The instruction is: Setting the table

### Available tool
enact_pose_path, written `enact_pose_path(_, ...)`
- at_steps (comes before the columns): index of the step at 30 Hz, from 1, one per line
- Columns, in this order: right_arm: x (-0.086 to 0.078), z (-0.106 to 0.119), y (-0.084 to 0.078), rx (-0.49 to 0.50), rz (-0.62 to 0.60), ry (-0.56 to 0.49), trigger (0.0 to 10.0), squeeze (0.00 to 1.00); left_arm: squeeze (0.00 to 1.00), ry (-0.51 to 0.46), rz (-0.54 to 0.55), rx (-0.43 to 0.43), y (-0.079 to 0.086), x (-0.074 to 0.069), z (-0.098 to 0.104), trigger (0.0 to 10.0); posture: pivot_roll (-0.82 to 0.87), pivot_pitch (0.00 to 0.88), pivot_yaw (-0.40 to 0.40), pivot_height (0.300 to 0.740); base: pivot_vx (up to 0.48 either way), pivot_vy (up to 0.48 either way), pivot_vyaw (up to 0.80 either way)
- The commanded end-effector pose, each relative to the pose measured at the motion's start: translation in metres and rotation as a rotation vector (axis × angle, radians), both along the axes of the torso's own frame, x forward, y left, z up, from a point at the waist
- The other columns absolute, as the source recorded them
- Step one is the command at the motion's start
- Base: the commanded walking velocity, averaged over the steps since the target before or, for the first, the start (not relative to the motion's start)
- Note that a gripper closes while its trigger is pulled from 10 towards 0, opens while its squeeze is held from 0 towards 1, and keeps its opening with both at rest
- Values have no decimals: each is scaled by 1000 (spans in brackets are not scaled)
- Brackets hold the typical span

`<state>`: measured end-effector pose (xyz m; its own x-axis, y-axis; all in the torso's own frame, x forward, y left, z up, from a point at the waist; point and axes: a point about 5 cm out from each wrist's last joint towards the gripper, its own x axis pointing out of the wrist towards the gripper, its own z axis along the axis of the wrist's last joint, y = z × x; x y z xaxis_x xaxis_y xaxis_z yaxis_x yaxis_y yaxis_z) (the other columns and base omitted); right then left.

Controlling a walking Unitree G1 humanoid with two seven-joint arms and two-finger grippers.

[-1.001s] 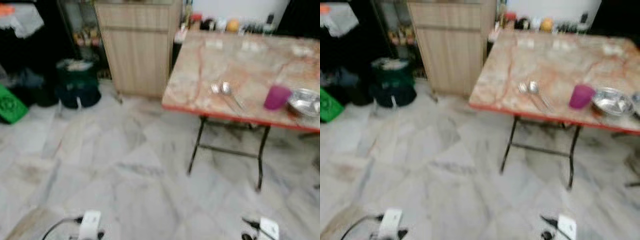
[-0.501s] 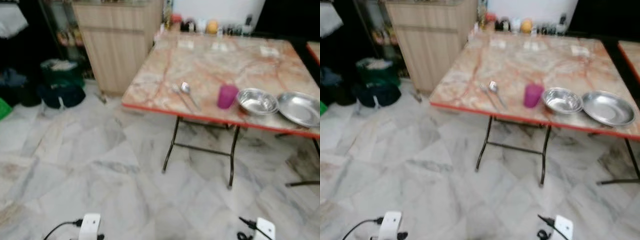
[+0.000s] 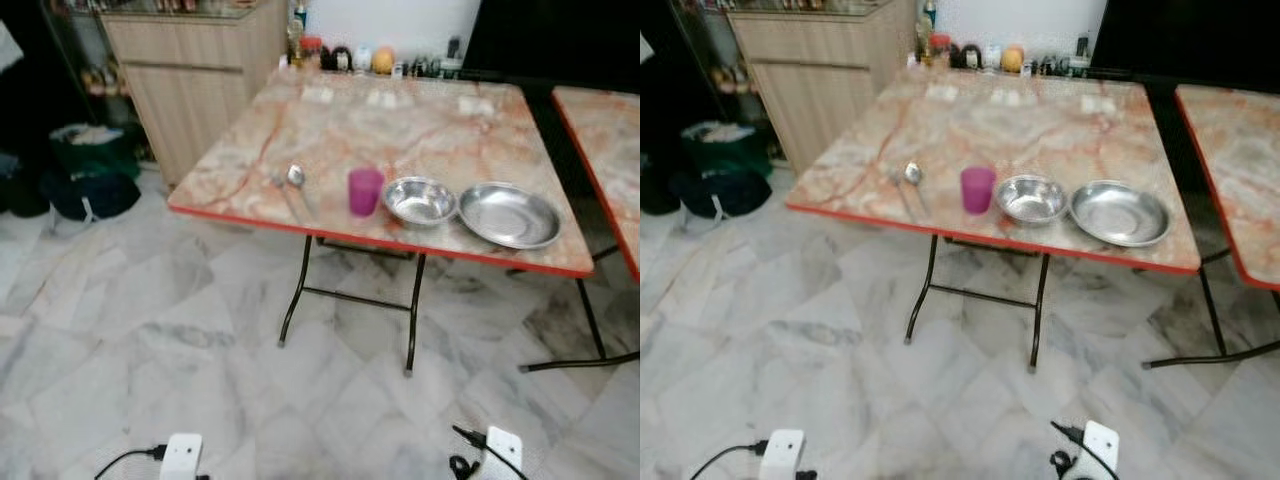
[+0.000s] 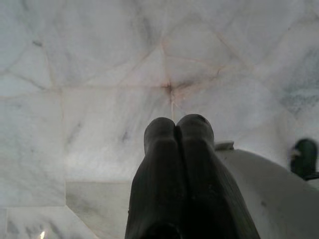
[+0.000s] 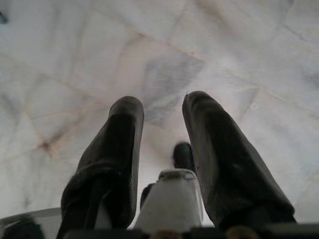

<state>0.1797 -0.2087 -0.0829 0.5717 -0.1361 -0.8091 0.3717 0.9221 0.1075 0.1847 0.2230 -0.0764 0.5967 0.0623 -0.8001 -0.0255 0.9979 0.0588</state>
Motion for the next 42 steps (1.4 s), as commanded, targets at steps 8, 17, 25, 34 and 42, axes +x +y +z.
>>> enact_pose_path(8, -5, 0, -10, -19, -19, 13, 10000, 0, 0, 21, 39, -18, 7, -9, -3, 10000, 76, 0, 22, 740, 0, 0, 0)
enact_pose_path(17, -4, 1, -14, -21, -21, 6, 10000, 0, 0, 30, 63, -24, 11, -12, -3, 10000, 75, 0, 20, 740, 0, 0, 0)
enact_pose_path(25, -4, 1, -14, -21, -24, 0, 10000, 0, 0, 41, 62, -22, 12, -17, -5, 10000, 73, 0, 18, 740, 248, 0, 0)
enact_pose_path(34, -5, 1, -14, -15, -40, -5, 10000, 0, 0, 53, 63, -21, 14, -23, -7, 10000, 74, 0, 18, 740, 324, 0, -49)
enact_pose_path(42, -4, 1, -13, -15, -43, -15, 10000, 0, 0, 62, 62, -12, 18, -27, -8, 10000, 75, 0, 20, 740, 280, 0, -315)
